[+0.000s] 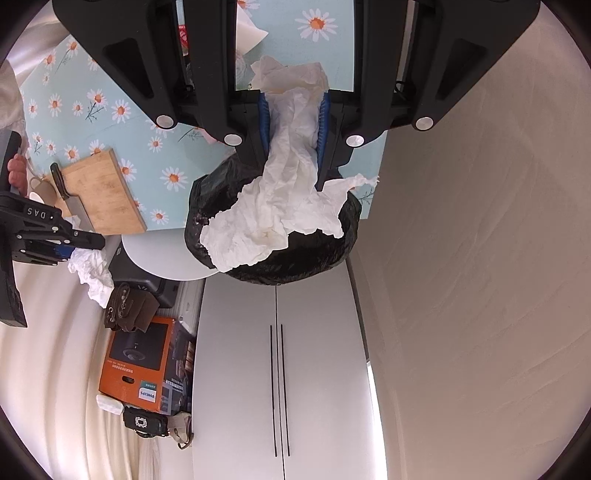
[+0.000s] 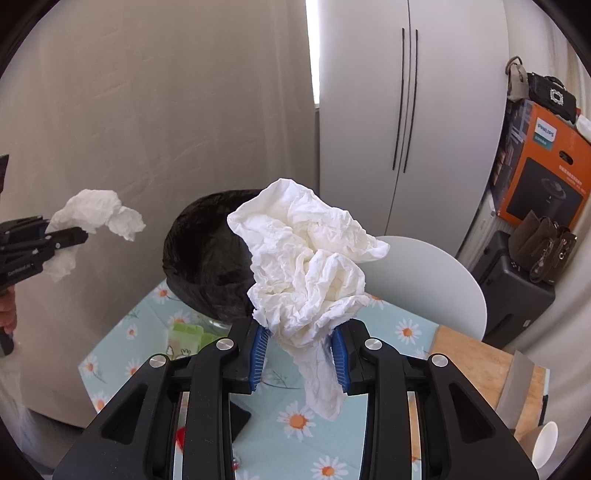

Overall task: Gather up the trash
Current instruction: 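Carry both tissues over the black bin and open both grippers, then move both tools back toward the remaining trash on the table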

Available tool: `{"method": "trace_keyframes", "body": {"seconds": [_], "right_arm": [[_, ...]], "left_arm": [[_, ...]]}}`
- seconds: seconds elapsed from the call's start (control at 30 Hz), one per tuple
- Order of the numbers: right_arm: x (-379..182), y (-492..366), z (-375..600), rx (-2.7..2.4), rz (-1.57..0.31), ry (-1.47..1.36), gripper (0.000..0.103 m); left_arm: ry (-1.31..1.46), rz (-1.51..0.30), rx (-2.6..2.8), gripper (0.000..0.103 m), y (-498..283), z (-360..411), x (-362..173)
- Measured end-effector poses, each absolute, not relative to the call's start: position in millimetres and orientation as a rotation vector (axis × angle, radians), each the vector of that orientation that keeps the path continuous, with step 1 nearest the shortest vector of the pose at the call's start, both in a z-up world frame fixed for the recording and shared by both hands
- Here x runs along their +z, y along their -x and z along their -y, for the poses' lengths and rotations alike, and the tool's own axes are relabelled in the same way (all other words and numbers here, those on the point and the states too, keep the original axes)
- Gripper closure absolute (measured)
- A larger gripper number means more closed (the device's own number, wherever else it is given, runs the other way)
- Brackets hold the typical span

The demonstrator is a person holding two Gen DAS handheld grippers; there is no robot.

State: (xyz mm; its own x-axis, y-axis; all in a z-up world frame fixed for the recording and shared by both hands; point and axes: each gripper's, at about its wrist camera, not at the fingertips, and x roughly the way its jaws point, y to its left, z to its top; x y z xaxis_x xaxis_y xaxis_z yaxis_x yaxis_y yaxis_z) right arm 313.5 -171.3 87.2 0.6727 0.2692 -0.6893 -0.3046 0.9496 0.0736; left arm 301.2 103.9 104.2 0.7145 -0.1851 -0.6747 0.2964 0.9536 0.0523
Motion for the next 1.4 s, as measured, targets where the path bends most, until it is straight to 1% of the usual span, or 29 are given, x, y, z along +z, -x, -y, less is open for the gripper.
{"method": "trace_keyframes", "body": {"seconds": [0.27,0.5,0.77,0.83,0.87,0.9,0.93,0.97,1.0,1.03,1.4], "right_arm": [[90.9,-348.1,144.3,0.336,-0.794,0.046,0.074],[86.4,-378.5,118.5,0.356,-0.824,0.046,0.074],[72.9,-408.1,86.5,0.371,-0.86,0.09,0.074],[69.1,-414.8,80.6,0.373,-0.866,0.089,0.071],[67.5,-418.3,78.9,0.376,-0.866,0.078,0.07],[66.1,-421.7,77.7,0.368,-0.861,0.066,0.057],[65.0,-424.7,76.9,0.357,-0.858,0.051,0.03],[64.2,-426.6,77.2,0.343,-0.847,0.038,0.018],[64.1,-426.1,78.0,0.325,-0.828,0.034,0.017],[64.4,-427.4,79.5,0.311,-0.822,0.037,0.017],[56.0,-410.9,105.8,0.251,-0.836,0.008,0.017]], "left_arm": [[-0.149,-0.738,-0.367,0.082,-347.5,-91.9,101.3],[-0.204,-0.767,-0.419,0.082,-382.2,-80.0,75.1],[-0.17,-0.8,-0.494,0.082,-413.8,-85.4,52.6],[-0.158,-0.793,-0.487,0.08,-420.6,-88.4,48.6],[-0.158,-0.774,-0.472,0.071,-422.0,-90.9,47.6],[-0.151,-0.751,-0.466,0.061,-422.5,-93.2,47.5],[-0.137,-0.722,-0.464,0.027,-421.2,-96.0,48.1],[-0.126,-0.694,-0.456,0.008,-418.6,-99.2,49.1],[-0.119,-0.679,-0.465,0.008,-416.1,-101.6,49.7],[-0.113,-0.678,-0.473,0.006,-414.4,-104.0,48.8],[-0.161,-0.709,-0.43,0.006,-391.9,-108.3,41.8]]}}
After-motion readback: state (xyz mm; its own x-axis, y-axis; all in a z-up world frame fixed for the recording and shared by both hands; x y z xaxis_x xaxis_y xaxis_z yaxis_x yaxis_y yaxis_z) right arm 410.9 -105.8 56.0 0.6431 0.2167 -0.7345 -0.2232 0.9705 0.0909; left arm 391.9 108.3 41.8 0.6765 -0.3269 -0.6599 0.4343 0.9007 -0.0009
